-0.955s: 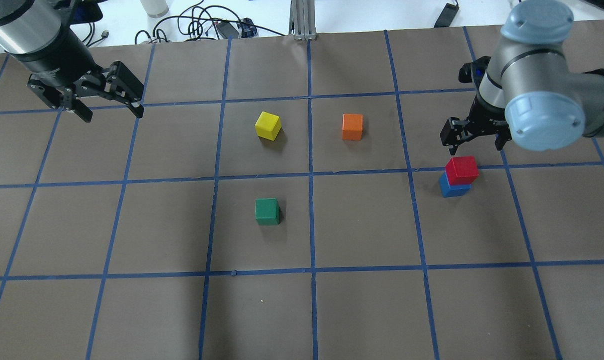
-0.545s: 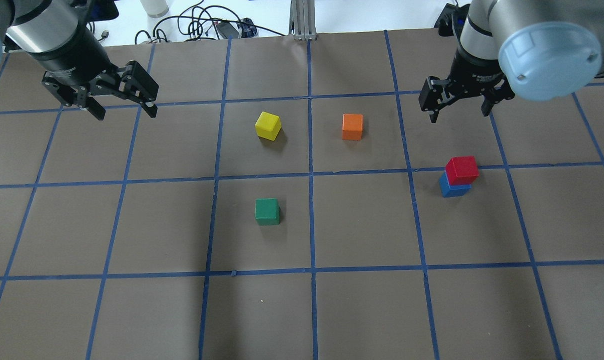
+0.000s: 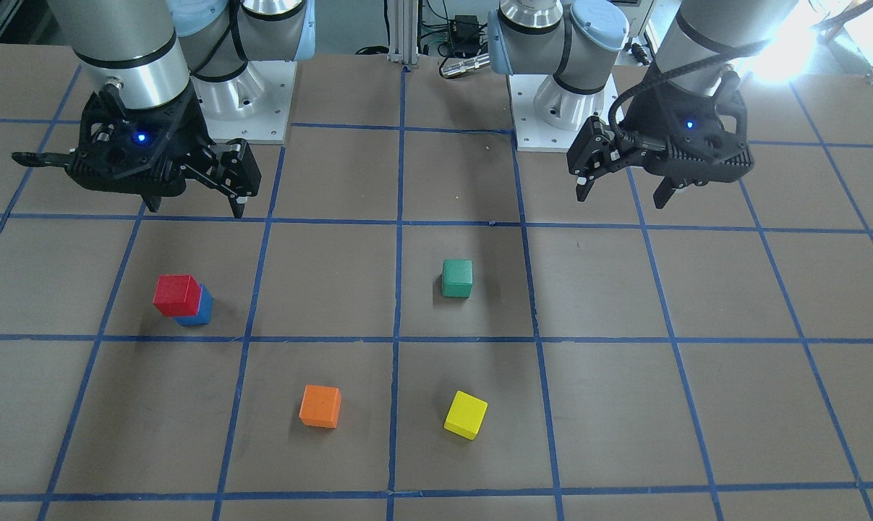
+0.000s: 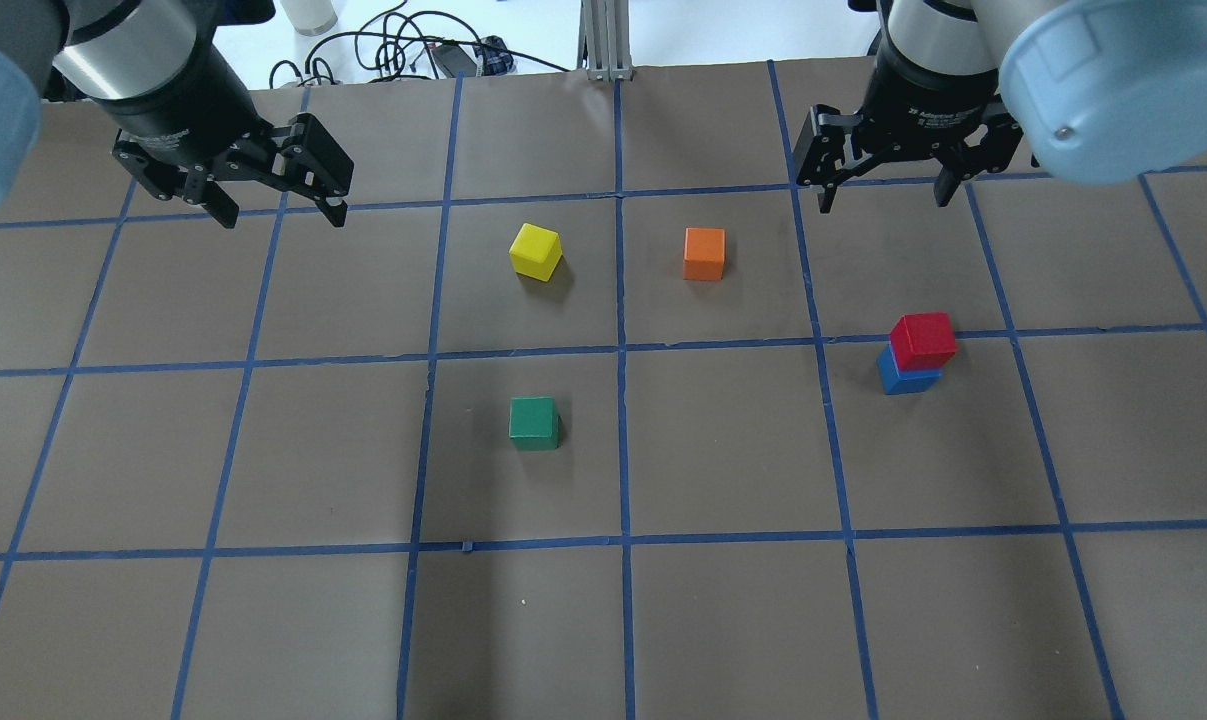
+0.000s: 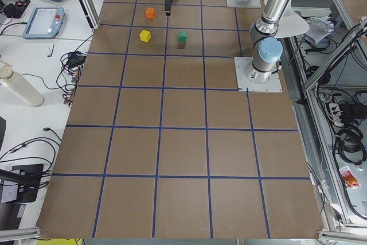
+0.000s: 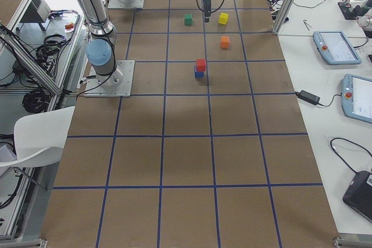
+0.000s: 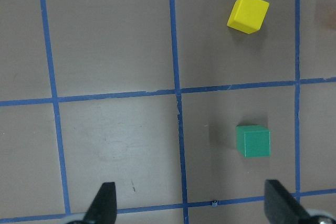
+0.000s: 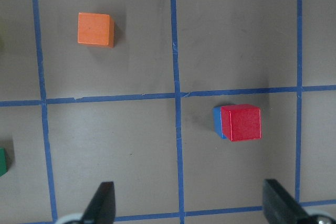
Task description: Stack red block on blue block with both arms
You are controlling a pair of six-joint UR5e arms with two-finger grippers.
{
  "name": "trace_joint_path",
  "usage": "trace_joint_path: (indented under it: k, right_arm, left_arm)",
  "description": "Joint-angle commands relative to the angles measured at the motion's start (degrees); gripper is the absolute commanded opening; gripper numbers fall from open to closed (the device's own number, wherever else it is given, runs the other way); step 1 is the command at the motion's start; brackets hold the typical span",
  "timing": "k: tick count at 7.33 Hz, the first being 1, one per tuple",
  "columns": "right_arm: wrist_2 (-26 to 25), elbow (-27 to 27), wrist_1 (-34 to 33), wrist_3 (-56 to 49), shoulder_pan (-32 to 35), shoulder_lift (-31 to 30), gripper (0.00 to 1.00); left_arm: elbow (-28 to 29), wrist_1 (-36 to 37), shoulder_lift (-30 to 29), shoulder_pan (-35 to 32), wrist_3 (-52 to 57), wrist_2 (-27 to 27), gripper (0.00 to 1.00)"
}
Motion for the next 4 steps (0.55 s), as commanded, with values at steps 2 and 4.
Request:
trace_joint_path:
  k: [2,4]
  right_arm:
    - [2.85,-3.09,3.78,0.21,-0.21,0.15,1.00]
    - [3.57,-3.18,3.43,0.29,-0.12,0.33,1.00]
  left_arm:
    - [-3.89,3.51,0.91,-0.20,-0.19,0.61,1.00]
    - [-4.44,7.41,1.26,0.06,0.07,0.79,1.00]
